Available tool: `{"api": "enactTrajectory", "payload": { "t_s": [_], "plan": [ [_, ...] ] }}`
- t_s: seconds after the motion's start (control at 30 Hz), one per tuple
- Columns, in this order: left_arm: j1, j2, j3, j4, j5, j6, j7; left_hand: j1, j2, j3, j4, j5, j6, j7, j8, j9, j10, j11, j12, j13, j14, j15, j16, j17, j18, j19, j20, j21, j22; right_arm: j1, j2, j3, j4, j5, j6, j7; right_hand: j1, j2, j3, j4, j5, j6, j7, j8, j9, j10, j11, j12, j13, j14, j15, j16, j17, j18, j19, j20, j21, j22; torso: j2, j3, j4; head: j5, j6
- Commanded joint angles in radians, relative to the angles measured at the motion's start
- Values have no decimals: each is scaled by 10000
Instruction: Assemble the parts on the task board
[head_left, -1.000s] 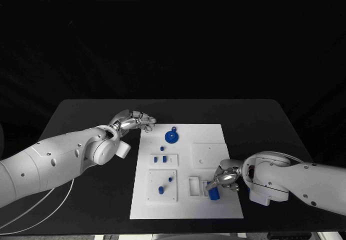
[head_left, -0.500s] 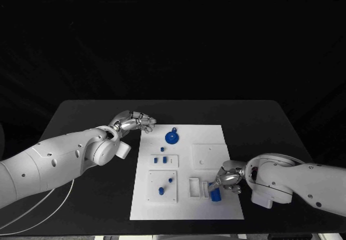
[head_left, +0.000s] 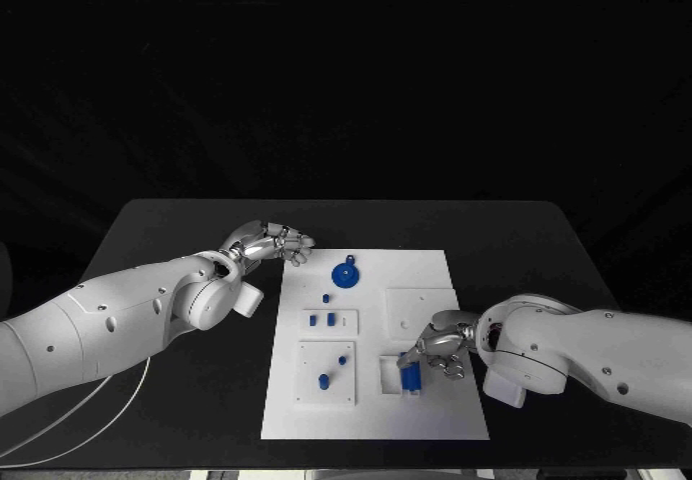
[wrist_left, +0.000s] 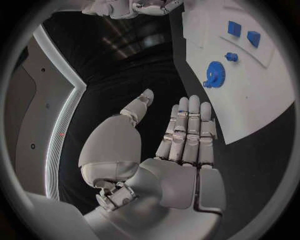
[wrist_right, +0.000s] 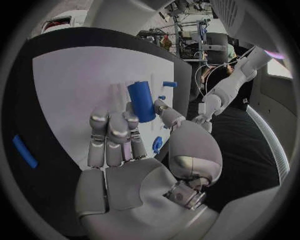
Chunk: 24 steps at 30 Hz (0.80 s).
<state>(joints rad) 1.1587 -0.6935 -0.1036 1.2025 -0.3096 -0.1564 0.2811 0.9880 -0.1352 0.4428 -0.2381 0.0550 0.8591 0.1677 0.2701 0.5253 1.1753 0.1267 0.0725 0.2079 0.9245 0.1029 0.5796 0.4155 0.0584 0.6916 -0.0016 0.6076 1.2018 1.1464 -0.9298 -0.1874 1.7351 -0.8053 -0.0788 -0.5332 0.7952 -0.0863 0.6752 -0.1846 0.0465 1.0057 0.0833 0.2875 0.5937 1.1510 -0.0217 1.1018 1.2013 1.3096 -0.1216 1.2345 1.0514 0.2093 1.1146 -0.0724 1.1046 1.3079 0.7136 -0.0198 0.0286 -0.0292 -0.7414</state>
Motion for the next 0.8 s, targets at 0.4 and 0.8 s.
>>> {"api": "enactTrajectory", "payload": {
  "t_s": [0.4, 0.8],
  "plan": [
    [1, 4, 5, 37, 57, 192, 34, -39, 85, -77, -19, -18, -44, 8, 47, -12, -61, 3, -21, -20, -25, 16, -77, 23, 86, -24, 65, -66, 19, -1, 646, -8, -355, -80, 116, -311, -107, 52, -79, 46, 27, 145, 55, 35, 46, 46, -11, -37, 0, 25, -80, -60, 11, 525, 6, 41, 36, 184, 4, -6, 3, 97, -53],
    [1, -40, 5, 48, 57, 193, 2, -58, 85, -92, -14, -18, -57, 11, 43, -20, -66, 4, -23, -24, -29, 18, -94, 36, 85, -25, 65, -77, 23, -15, 832, -58, -503, -396, 219, -471, -222, -13, -133, 58, 26, 134, 56, 16, 46, 18, -11, -82, -9, 22, -83, -67, 13, 525, 4, 35, 38, 180, 2, -4, 4, 124, -100]
  ]
}}
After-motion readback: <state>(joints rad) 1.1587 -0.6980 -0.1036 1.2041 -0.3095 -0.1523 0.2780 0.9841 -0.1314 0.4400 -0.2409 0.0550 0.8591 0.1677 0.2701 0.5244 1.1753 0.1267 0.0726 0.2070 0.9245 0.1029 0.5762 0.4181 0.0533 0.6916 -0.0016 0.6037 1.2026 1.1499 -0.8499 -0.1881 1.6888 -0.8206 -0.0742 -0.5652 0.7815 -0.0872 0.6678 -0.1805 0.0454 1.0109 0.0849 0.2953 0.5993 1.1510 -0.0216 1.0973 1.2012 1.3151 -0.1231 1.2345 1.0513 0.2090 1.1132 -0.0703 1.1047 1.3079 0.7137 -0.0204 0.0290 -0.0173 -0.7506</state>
